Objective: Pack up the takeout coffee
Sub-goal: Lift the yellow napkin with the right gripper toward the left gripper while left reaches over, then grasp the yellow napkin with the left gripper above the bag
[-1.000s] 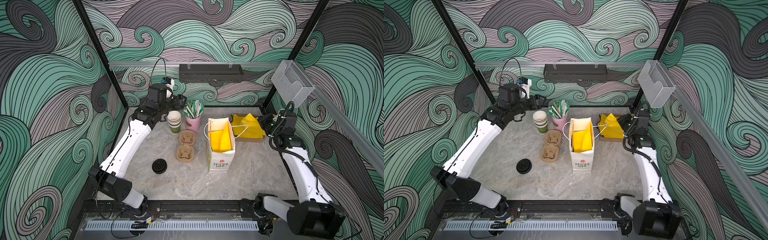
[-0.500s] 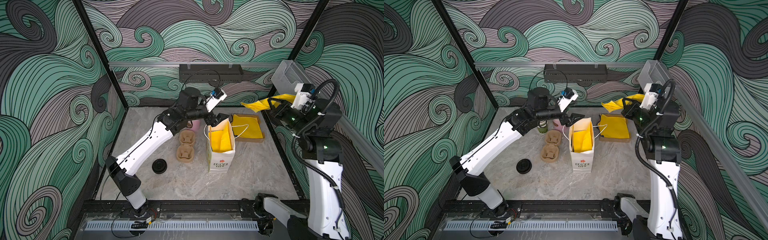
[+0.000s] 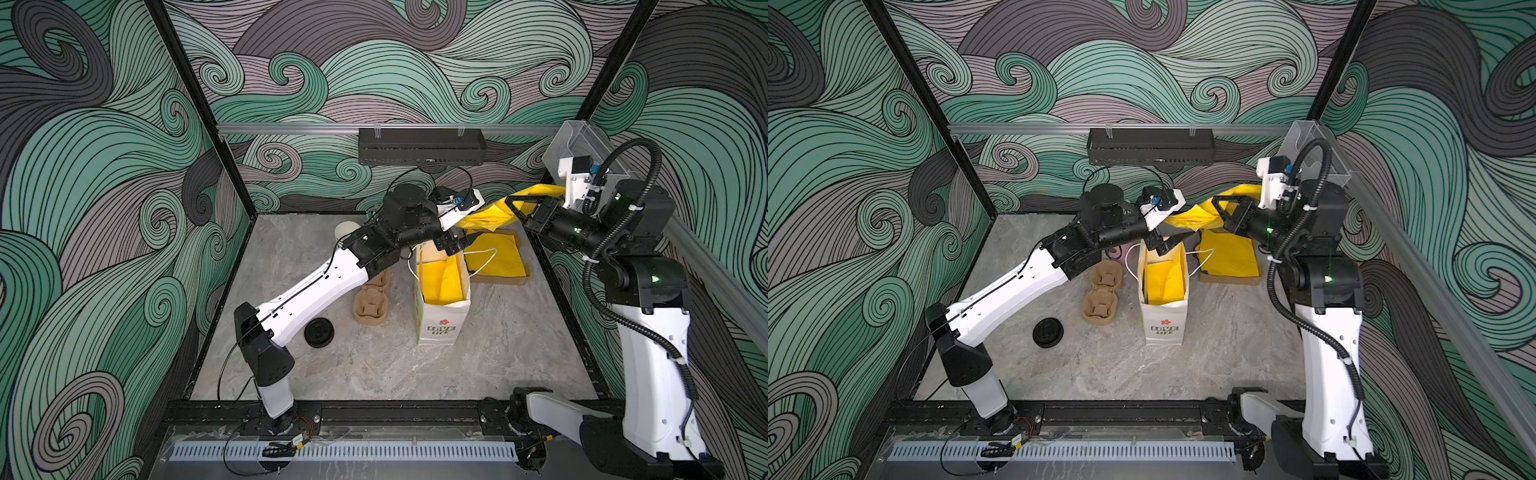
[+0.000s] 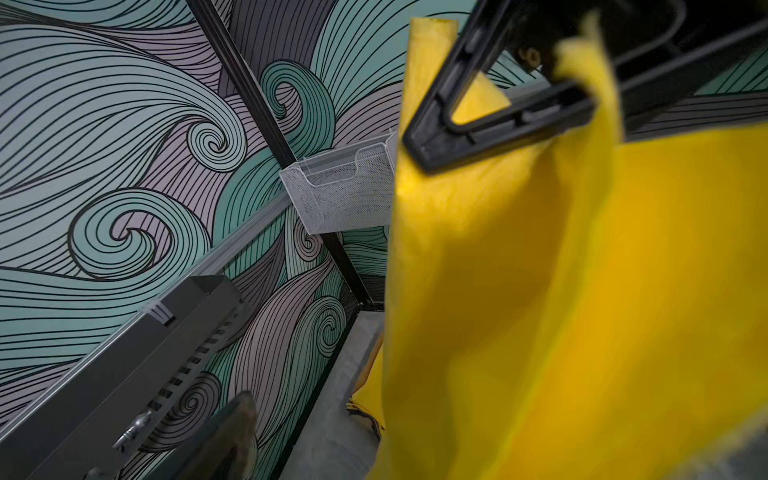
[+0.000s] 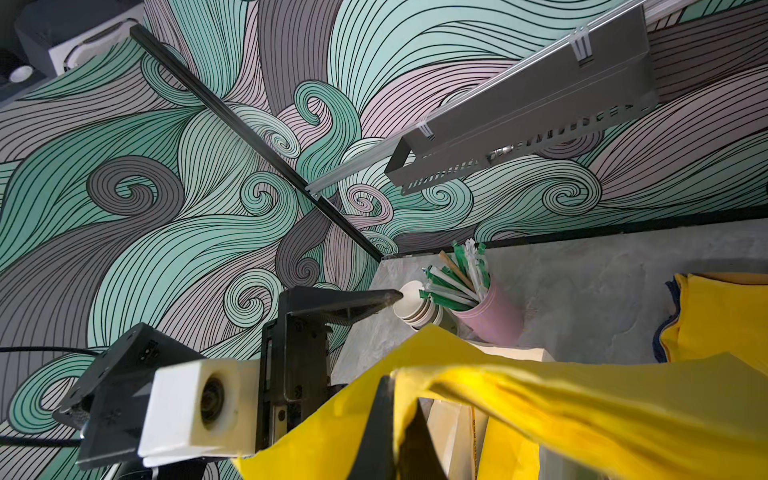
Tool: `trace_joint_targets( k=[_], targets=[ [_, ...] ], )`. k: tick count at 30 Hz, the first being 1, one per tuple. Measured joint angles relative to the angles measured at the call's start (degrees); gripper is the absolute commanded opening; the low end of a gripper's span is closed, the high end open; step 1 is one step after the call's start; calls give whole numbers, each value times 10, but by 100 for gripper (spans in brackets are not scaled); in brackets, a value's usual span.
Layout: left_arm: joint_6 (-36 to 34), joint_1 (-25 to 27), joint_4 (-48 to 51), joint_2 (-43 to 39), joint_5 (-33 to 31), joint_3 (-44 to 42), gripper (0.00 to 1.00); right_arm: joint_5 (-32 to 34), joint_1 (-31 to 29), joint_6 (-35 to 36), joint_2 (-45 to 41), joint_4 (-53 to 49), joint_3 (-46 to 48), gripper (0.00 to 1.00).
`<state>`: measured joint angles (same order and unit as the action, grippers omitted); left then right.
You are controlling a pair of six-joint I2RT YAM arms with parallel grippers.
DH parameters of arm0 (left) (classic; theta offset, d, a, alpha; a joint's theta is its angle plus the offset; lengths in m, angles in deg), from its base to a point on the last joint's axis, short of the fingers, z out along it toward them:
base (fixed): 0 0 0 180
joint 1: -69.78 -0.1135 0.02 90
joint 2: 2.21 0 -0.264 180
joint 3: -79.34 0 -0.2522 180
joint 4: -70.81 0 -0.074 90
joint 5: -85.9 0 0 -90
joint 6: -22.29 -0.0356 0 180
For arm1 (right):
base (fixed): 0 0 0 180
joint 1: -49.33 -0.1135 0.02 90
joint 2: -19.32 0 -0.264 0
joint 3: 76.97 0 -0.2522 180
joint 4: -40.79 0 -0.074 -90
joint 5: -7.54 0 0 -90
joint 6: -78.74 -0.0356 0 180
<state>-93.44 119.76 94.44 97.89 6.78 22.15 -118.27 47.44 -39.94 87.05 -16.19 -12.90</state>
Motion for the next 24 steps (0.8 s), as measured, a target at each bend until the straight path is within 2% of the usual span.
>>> trace_joint_targets(
  k=[1, 3, 6, 10, 11, 12, 13, 15, 16, 19, 24],
  targets=[
    [-3, 0, 0, 0, -3, 0, 92, -1, -2, 2, 3, -7, -4, 0],
    [-9, 0, 2, 0, -6, 0, 82, -4, -5, 5, 5, -15, -7, 0],
    [-20, 0, 19, 0, -6, 2, 51, -9, -12, 7, 9, -22, -13, 0],
    [-15, 0, 42, 14, -5, 32, 3, -11, -19, 7, 18, -30, -21, 0],
    [-10, 0, 45, 17, -3, 37, 0, -10, -21, 7, 21, -31, -23, 0],
    [-7, 0, 47, 17, -2, 40, 0, -10, -22, 7, 25, -33, -26, 6],
    [1, 1, 50, 17, 1, 42, 0, -7, -23, 6, 31, -36, -31, 17],
    [20, 1, 58, 17, 3, 45, 0, -2, -25, 7, 45, -43, -45, 49],
    [34, 0, 67, 18, 3, 49, 0, 3, -26, 7, 54, -50, -56, 58],
    [111, -7, 123, 35, 5, 104, 0, 24, -27, 25, 78, -79, -110, 70],
    [292, -45, 225, 71, 45, 229, 0, 66, -29, 88, 68, -113, -171, 71]
  ],
)
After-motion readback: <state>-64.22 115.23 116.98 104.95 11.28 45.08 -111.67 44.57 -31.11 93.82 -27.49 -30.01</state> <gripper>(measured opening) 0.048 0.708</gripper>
